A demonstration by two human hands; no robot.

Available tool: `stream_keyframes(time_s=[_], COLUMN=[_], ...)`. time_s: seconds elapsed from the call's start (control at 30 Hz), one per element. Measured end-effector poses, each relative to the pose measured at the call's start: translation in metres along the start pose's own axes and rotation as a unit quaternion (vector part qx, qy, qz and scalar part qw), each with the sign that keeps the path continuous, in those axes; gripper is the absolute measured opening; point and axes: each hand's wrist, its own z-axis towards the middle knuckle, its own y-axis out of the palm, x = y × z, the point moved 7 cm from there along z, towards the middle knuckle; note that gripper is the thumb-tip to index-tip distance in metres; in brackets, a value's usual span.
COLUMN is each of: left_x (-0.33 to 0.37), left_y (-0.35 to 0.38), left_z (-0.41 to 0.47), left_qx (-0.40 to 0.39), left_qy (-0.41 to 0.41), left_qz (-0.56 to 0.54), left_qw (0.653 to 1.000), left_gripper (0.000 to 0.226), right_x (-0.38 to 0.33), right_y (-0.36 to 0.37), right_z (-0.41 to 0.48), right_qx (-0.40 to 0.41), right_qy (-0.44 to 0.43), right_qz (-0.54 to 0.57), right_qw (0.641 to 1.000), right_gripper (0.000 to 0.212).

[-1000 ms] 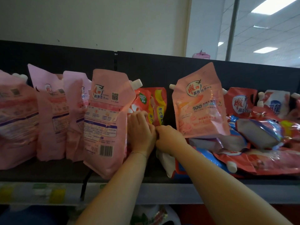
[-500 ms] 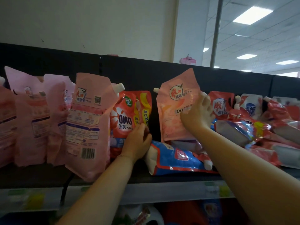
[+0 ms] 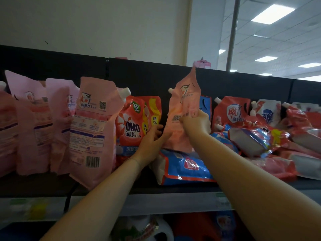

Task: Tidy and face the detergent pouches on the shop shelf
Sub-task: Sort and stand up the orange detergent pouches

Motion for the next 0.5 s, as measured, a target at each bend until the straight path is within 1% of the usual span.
stream_keyframes(time_s=[0.03,0.07,0.1,0.13,0.17,0.23,0.3,0.37,0.43,0.5], left_x=[0.008,0.016,0.022,0.026,0.028,0.030,0.036,0.037,0.041,0.049], left_y=[-0.003,-0.009,-0.016,-0.023,-0.030,-0.040,-0.050,-0.057,-0.057,-0.055], left_z=[-0.002,-0.003,-0.004,-0.006,-0.009,-0.015,-0.027,-0.038,-0.047,-0.055], left_qx=[0.006,0.020,0.038,0.055,0.070,0.088,0.123,0.160,0.156,0.148], left_qy=[0.017,0.036,0.053,0.060,0.054,0.049,0.022,-0.015,-0.034,-0.024], left_qz=[-0.003,0.002,0.012,0.018,0.011,-0.034,-0.120,-0.218,-0.235,-0.221], left_qw=[1.000,0.999,0.998,0.997,0.996,0.994,0.985,0.963,0.959,0.964], left_gripper=[0.039,0.032,0.034,0.042,0.048,0.048,0.041,0.041,0.040,0.024], right_x=[-0.006,-0.012,-0.016,-0.021,-0.026,-0.037,-0.046,-0.051,-0.052,-0.051], right_y=[0.005,0.011,0.017,0.024,0.030,0.042,0.052,0.056,0.057,0.061], right_z=[-0.006,-0.012,-0.017,-0.025,-0.033,-0.048,-0.066,-0.084,-0.099,-0.109], right_qx=[0.013,0.024,0.032,0.036,0.038,0.033,0.019,0.014,0.015,0.011], right_qy=[-0.020,-0.037,-0.052,-0.066,-0.082,-0.124,-0.169,-0.198,-0.220,-0.224], right_qz=[-0.001,0.002,0.010,0.019,0.031,0.041,0.025,0.000,-0.007,-0.002], right_qw=[1.000,0.999,0.998,0.997,0.995,0.991,0.985,0.980,0.975,0.975], right_gripper=[0.010,0.016,0.020,0.021,0.018,0.011,0.025,0.035,0.038,0.039])
